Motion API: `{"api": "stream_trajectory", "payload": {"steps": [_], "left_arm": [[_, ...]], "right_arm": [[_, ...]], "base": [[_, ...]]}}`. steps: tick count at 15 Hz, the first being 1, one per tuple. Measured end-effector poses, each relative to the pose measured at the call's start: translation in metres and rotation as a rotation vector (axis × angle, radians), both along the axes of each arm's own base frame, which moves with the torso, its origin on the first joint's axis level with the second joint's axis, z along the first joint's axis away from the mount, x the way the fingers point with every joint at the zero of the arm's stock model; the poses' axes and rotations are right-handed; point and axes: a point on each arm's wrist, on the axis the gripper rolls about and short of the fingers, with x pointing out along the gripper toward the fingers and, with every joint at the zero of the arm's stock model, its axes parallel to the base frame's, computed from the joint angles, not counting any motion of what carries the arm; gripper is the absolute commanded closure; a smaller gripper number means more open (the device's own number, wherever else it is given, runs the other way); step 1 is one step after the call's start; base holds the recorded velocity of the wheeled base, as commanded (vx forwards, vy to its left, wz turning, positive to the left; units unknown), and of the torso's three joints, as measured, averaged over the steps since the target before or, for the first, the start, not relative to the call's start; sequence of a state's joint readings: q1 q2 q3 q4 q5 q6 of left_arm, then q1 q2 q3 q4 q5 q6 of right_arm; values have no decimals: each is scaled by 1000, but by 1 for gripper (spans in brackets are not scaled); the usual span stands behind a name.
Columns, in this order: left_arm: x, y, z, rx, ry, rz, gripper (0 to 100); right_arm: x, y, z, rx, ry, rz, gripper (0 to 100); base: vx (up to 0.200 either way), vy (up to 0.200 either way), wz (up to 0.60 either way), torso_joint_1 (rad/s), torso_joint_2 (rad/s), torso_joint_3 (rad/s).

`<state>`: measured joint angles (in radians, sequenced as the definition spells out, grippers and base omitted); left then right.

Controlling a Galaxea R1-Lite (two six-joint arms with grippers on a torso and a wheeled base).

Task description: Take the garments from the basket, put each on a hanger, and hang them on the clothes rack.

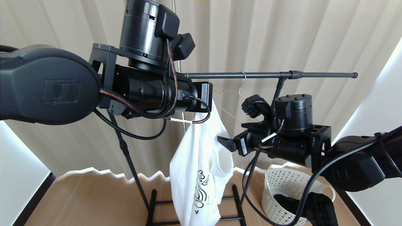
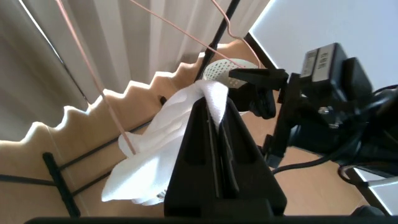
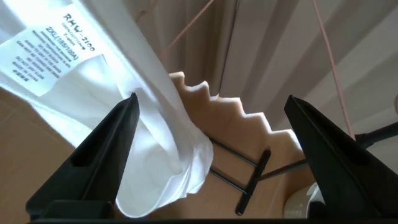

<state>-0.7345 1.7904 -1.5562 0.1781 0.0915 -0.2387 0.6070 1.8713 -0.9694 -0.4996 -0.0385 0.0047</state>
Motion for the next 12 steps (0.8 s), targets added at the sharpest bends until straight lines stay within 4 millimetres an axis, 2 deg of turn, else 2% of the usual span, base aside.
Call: {"api": "stream_trajectory", "payload": {"steps": [5,6,10,12], "left_arm": [[-2,-1,1,-2,-1,-6,100],[-3,0,1,-1,0,-6,100],[-7,3,0,2,4,-8,100],[-9,6,0,3,7,-9,100]], "right_arm": [[12,8,-14,33,-6,-12,0],[14,9,-15,49,3,-20,100],[18,12,-15,71,9,-30,100],[23,3,-11,79,-2,-56,100]], "base": [[0,0,0,0,0,0],[0,0,0,0,0,0],[0,0,0,0,0,0],[0,0,0,0,0,0]]}}
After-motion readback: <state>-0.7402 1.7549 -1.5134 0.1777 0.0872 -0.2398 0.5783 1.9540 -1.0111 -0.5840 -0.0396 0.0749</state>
